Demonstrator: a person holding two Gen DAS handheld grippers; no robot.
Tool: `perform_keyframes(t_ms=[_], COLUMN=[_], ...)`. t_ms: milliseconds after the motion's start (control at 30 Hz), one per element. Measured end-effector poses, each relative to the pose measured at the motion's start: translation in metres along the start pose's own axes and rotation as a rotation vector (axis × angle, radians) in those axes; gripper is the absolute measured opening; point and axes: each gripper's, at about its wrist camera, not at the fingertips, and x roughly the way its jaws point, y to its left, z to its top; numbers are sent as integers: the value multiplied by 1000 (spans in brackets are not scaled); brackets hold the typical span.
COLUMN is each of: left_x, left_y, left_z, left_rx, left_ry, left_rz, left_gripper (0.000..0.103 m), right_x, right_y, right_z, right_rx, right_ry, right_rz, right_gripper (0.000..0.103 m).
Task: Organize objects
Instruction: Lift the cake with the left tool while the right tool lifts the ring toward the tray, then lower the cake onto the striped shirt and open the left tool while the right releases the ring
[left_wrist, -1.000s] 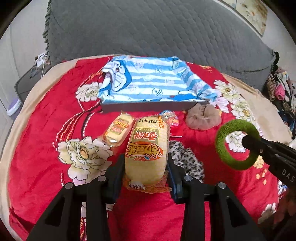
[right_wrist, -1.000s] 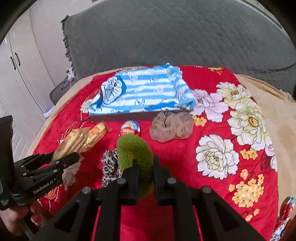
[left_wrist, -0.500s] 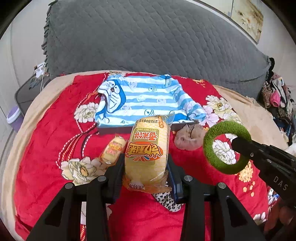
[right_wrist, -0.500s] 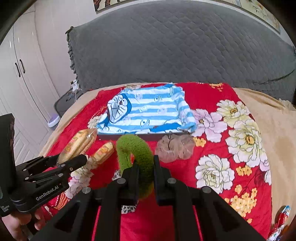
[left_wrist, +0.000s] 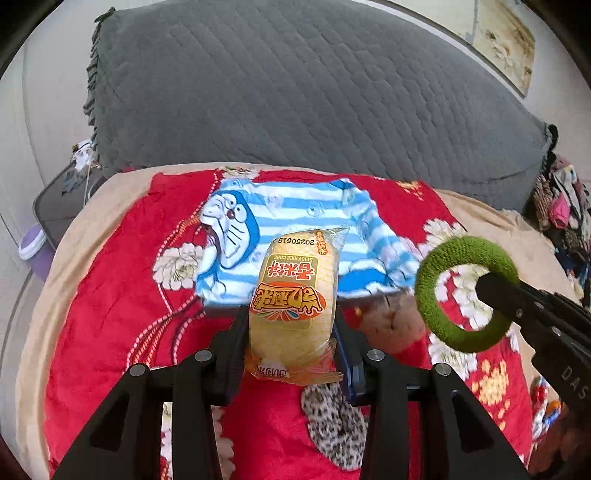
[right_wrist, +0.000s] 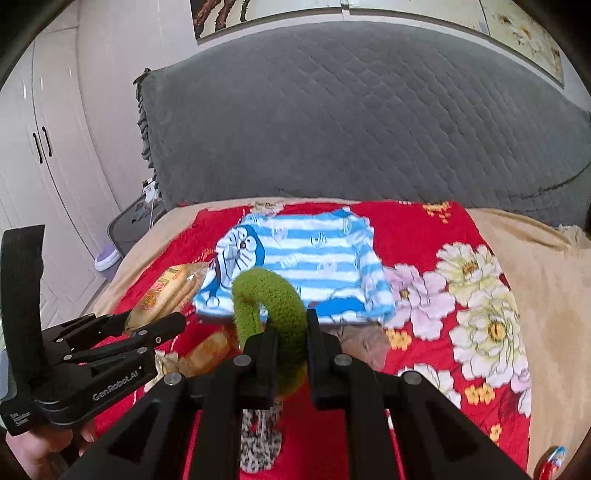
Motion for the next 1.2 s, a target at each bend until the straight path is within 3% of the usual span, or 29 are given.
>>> perform_keyframes(t_ms=[600,1200], left_x=[66,175], left_y=[4,19], left_z=[67,80], left_rx=[30,24], left_ry=[-12,55], left_rz=[43,72], left_gripper=[42,42], right_x=[61,166], right_y=[-5,-33], right_z=[57,66], right_rx=[-17,-3], right_ry=[-23,53], right_rz=[13,7], right_gripper=[13,13])
